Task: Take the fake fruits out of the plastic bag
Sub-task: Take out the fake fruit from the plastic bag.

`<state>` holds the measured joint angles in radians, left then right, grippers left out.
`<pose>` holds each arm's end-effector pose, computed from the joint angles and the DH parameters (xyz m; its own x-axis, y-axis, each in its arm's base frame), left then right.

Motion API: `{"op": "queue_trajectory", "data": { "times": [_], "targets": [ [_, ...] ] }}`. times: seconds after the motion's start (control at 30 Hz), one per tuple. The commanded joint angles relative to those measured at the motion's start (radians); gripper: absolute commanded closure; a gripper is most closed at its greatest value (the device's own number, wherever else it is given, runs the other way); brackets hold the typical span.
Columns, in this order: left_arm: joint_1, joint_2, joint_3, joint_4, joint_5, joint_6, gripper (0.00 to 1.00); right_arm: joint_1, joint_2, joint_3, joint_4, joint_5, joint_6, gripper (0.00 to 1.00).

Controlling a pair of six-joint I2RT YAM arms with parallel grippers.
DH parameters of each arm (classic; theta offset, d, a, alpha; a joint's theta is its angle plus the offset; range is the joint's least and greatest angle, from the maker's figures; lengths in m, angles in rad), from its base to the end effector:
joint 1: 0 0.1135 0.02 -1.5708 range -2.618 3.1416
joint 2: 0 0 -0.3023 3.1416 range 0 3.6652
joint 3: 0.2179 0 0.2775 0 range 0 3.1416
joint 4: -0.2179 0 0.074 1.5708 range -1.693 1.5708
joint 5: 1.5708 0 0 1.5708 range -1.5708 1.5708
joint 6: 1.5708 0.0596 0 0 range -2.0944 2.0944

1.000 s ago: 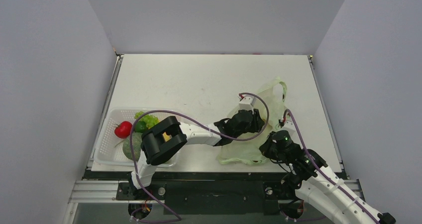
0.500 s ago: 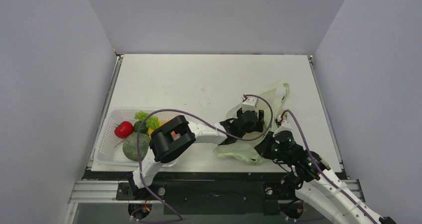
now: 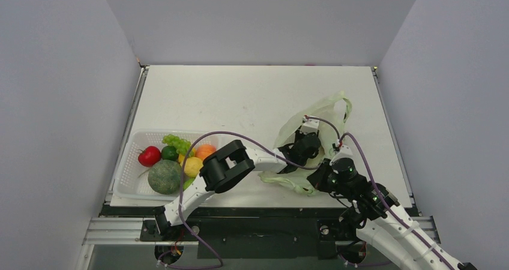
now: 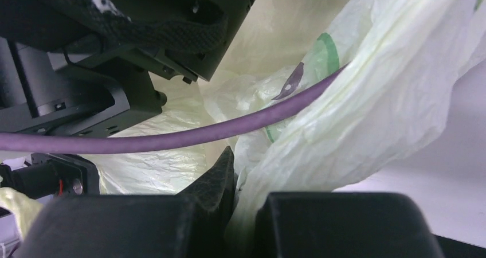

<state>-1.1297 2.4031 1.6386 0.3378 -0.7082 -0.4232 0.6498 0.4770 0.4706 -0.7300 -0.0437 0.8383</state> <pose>0.2866 -0.5162 0.1234 -0.3394 -0.0118 -0.9406 0.3232 0.9376 -0.1284 0.0953 0.0757 0.2209 -0.8262 0.3051 -0.4736 -0.0238 0.8210 0.5705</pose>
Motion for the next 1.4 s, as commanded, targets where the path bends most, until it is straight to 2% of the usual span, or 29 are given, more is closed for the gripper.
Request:
{"op": "queue_trajectory", "data": {
  "times": [0.0, 0.07, 0.13, 0.17, 0.2, 0.4, 0.53, 0.73, 0.83, 1.0, 1.17, 1.37],
  "targets": [
    [0.020, -0.014, -0.014, 0.207, 0.073, 0.074, 0.85, 0.011, -0.023, 0.009, 0.008, -0.014, 0.008, 1.00],
    [0.023, -0.070, -0.091, 0.255, 0.105, 0.054, 0.85, 0.011, -0.026, 0.005, -0.001, 0.003, 0.010, 1.00],
    [0.024, -0.131, -0.158, 0.264, 0.145, 0.039, 0.90, 0.010, -0.027, 0.000, -0.009, 0.019, 0.015, 1.00],
    [0.023, -0.176, -0.190, 0.252, 0.156, 0.016, 0.98, 0.011, -0.026, -0.004, -0.012, 0.029, 0.018, 1.00],
    [0.024, -0.197, -0.205, 0.232, 0.180, 0.003, 1.00, 0.010, -0.020, -0.005, -0.014, 0.035, 0.020, 1.00],
    [0.023, -0.380, -0.373, 0.162, 0.302, -0.092, 1.00, 0.010, -0.007, -0.015, -0.071, 0.167, 0.074, 1.00],
    [0.032, -0.472, -0.426, 0.114, 0.405, -0.141, 1.00, 0.009, -0.003, -0.006, -0.095, 0.257, 0.096, 1.00],
    [0.050, -0.528, -0.443, -0.013, 0.575, -0.217, 1.00, 0.004, 0.017, 0.040, -0.114, 0.354, 0.132, 1.00],
    [0.054, -0.539, -0.458, -0.041, 0.710, -0.254, 1.00, -0.005, 0.008, 0.048, -0.117, 0.372, 0.142, 1.00],
    [0.043, -0.573, -0.491, -0.080, 0.833, -0.261, 1.00, -0.051, -0.014, 0.043, -0.119, 0.379, 0.145, 1.00],
    [0.038, -0.712, -0.593, -0.070, 0.834, -0.233, 1.00, -0.063, -0.053, 0.036, -0.145, 0.394, 0.149, 1.00],
    [0.046, -0.972, -0.670, -0.157, 0.701, -0.130, 1.00, -0.065, -0.040, 0.026, -0.115, 0.335, 0.109, 1.00]
  ]
}}
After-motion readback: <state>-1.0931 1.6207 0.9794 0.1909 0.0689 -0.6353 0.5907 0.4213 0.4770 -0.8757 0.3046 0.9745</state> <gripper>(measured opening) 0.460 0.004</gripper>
